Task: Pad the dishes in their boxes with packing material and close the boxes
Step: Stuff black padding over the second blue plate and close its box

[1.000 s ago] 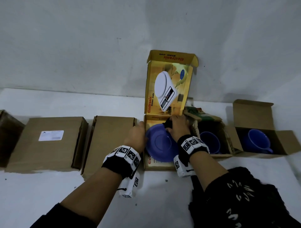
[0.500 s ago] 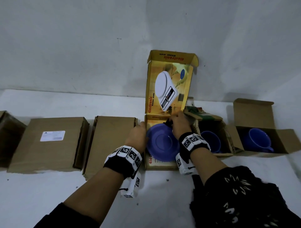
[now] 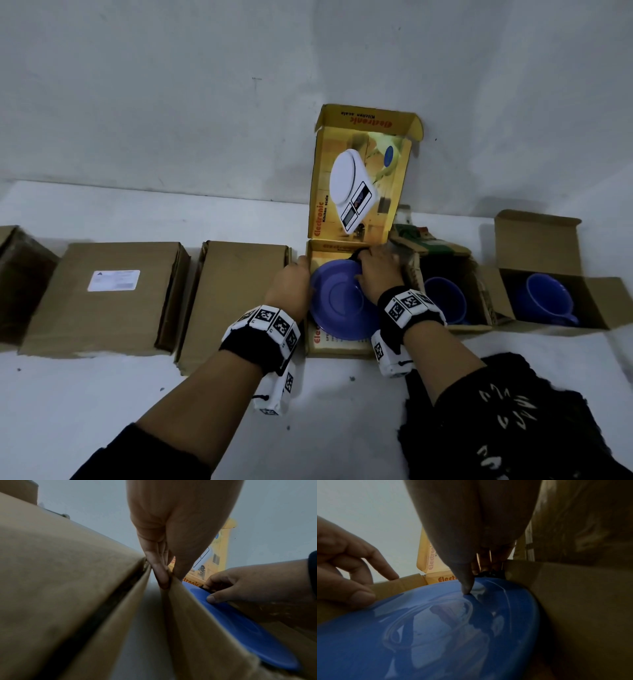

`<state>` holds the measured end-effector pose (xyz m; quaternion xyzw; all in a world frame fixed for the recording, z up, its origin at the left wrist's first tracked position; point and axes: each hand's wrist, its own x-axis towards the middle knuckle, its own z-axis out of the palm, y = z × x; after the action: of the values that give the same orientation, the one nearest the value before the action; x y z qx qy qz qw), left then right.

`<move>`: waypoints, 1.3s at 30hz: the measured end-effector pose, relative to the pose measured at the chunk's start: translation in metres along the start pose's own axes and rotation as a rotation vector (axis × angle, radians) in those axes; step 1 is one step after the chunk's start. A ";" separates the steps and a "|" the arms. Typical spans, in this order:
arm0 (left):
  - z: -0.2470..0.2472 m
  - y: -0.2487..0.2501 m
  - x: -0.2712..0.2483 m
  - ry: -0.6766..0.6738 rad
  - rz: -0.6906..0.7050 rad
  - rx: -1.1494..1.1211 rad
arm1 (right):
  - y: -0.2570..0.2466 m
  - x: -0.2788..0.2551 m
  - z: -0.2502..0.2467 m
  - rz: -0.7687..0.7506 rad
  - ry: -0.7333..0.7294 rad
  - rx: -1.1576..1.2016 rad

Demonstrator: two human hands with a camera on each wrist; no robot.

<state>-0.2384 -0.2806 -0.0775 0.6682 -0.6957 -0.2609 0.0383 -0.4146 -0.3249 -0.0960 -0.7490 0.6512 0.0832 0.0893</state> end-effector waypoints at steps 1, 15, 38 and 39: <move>0.000 0.000 -0.001 0.003 0.002 0.005 | -0.001 -0.001 0.000 -0.011 -0.006 -0.021; 0.000 0.021 -0.020 0.102 -0.008 0.061 | 0.008 -0.060 -0.065 -0.009 0.032 0.692; 0.139 0.225 -0.161 -0.039 0.294 0.235 | 0.180 -0.316 0.028 0.249 0.044 0.419; 0.140 0.227 -0.163 0.001 0.302 0.235 | 0.180 -0.318 0.030 0.239 0.080 0.419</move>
<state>-0.4838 -0.0891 -0.0559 0.5563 -0.8136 -0.1688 -0.0009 -0.6373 -0.0365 -0.0530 -0.6345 0.7412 -0.0735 0.2063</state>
